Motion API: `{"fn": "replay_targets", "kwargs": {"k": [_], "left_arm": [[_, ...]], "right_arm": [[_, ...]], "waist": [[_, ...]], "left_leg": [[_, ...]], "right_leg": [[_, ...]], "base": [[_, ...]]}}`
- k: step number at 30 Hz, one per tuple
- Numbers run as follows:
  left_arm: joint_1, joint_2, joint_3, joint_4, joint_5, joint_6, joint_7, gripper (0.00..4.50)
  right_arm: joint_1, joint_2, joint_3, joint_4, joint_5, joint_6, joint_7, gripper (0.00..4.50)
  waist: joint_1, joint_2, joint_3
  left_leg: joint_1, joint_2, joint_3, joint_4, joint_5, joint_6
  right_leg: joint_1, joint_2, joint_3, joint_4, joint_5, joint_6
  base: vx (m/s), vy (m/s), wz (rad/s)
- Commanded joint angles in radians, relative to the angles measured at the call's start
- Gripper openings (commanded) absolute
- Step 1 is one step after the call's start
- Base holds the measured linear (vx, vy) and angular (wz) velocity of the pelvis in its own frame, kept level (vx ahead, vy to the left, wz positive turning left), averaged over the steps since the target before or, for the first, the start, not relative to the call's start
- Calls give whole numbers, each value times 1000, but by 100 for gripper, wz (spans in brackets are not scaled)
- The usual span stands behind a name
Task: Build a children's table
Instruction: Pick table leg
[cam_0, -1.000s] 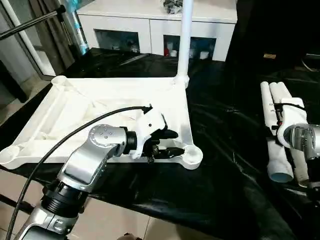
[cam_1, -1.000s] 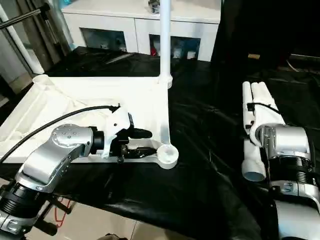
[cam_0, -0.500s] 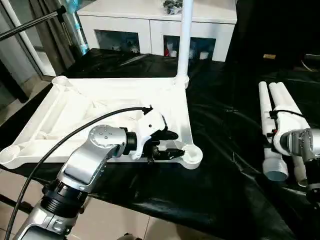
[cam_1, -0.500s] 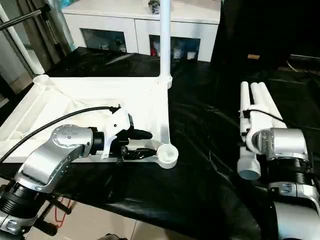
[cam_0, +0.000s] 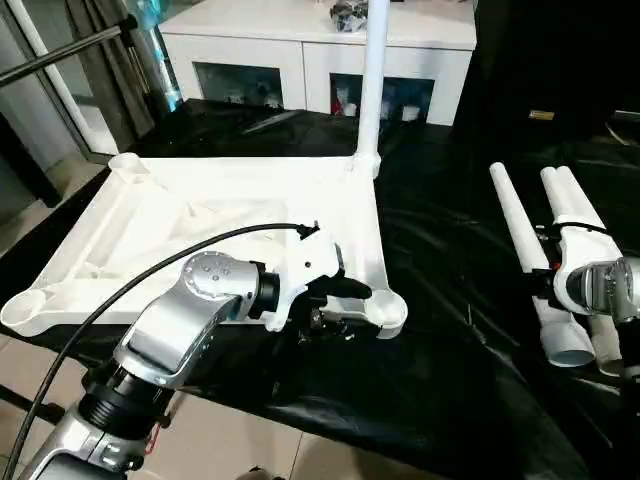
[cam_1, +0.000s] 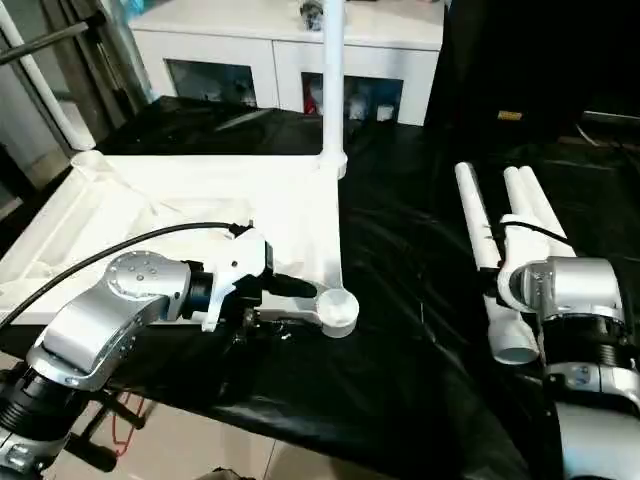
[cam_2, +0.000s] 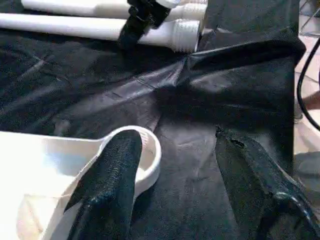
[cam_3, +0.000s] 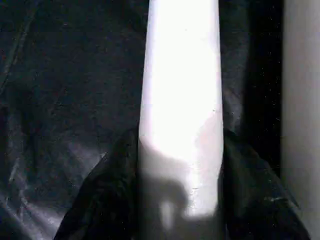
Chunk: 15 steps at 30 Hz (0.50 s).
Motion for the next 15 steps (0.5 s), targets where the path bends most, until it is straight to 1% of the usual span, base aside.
{"fn": "replay_targets", "kwargs": {"k": [1,2,3,4,5,6,7,9,10,11,12,13,14,15], "left_arm": [[-14,1,16,32,13,-14,26,307],[-20,-8,21,45,15,-14,38,307],[-30,-25,31,62,14,-9,59,310],[-35,-42,40,71,12,-3,81,321],[-36,-44,41,72,12,-2,83,337],[-40,-66,55,81,0,4,101,349],[-41,-75,60,85,-8,6,104,354],[-54,-132,110,130,-15,-17,190,365],[-63,-159,133,155,-15,-28,238,380],[-64,-163,137,159,-15,-30,245,391],[-74,-190,160,184,-22,-39,284,391],[-89,-216,187,210,-37,-35,316,397],[-127,-260,233,257,-64,-11,369,412],[-137,-270,245,268,-72,-3,381,424]], "right_arm": [[6,20,-13,20,12,-10,-20,184],[4,24,-18,20,16,-11,-21,184],[1,29,-24,22,22,-21,-23,183],[0,38,-45,18,34,-46,-29,183],[0,39,-48,17,36,-49,-30,183],[-5,52,-85,6,63,-72,-34,183],[-8,58,-102,0,77,-75,-34,183],[0,96,-169,-47,140,-114,-16,183],[11,113,-189,-68,161,-158,-3,183],[13,116,-192,-71,165,-165,-1,183],[29,131,-206,-96,183,-215,16,183],[48,143,-207,-125,197,-259,40,183],[83,170,-208,-200,249,-292,118,183],[92,177,-208,-222,265,-296,140,183]], "waist": [[-3,-12,-64],[-3,-12,-64],[-5,-2,-63],[-3,14,-65],[-3,14,-65],[-8,-11,-64],[-7,-4,-64],[-11,-6,-63],[-12,-7,-65],[-13,-8,-66],[-14,-9,-68],[-12,-5,-70],[-14,-7,-70],[-10,-5,-73]], "left_leg": [[17,40,-15,-60,-160,-3],[17,40,-15,-60,-160,-2],[17,39,-15,-60,-165,-5],[20,39,-18,-59,-179,-13],[20,39,-18,-59,-179,-13],[17,39,-17,-62,-193,-10],[19,39,-19,-62,-199,-6],[16,38,-17,-61,-197,2],[14,36,-18,-60,-190,10],[13,35,-17,-59,-185,17],[10,36,-19,-58,-166,27],[13,38,-18,-55,-151,39],[8,36,-16,-54,-141,46],[9,35,-15,-51,-122,67]], "right_leg": [[52,-57,42,-81,-170,-237],[52,-56,42,-81,-165,-237],[51,-55,41,-83,-158,-237],[52,-58,40,-80,-157,-239],[52,-58,40,-80,-157,-239],[56,-57,41,-85,-155,-240],[55,-60,40,-86,-175,-240],[56,-59,40,-87,-175,-237],[58,-60,39,-88,-175,-235],[59,-61,39,-89,-174,-232],[61,-62,38,-86,-161,-233],[57,-62,39,-88,-149,-232],[60,-60,38,-87,-135,-234],[60,-58,38,-86,-99,-237]], "base": [[0,0,0],[0,0,0],[0,0,0],[0,0,0],[0,0,0],[0,0,0],[0,0,0],[0,0,0],[0,0,0],[0,0,0],[0,0,0],[0,0,0],[0,0,0],[0,0,0]]}}
